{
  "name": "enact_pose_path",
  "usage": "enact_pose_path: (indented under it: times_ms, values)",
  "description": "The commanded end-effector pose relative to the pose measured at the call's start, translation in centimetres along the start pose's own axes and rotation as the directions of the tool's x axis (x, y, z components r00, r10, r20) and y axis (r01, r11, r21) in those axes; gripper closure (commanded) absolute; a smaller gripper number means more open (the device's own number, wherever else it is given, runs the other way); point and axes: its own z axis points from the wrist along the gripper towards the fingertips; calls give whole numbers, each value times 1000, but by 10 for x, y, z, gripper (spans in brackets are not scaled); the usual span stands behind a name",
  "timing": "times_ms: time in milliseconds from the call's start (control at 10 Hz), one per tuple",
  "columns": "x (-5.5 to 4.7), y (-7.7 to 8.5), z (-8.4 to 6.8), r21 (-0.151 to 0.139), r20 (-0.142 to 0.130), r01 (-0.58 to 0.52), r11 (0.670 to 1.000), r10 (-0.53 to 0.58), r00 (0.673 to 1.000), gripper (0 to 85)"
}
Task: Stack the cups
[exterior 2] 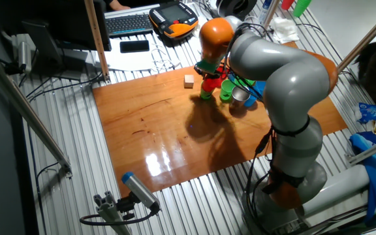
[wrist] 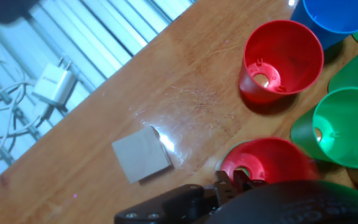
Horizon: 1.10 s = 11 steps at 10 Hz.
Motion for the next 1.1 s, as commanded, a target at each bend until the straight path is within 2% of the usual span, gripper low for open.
enact_pose_path:
  times_ms: [0, 100, 200, 400, 600, 800, 900, 1000]
  values:
    - [0, 1, 3, 3, 7, -12, 1000, 11, 1000, 510]
    - [1, 2, 7, -2, 14, -25, 1000, 25, 1000, 510]
    - [1, 3, 9, -3, 19, -44, 999, 44, 999, 340]
    - [2, 5, 11, 3, 25, -64, 998, 64, 998, 340]
    - [4, 6, 20, 1, 31, -68, 998, 68, 997, 340]
    - [6, 7, 31, -14, 33, -74, 997, 74, 997, 340]
    - [7, 7, 38, -6, 41, -71, 997, 71, 997, 340]
    - [8, 7, 42, -2, 30, -70, 998, 70, 997, 340]
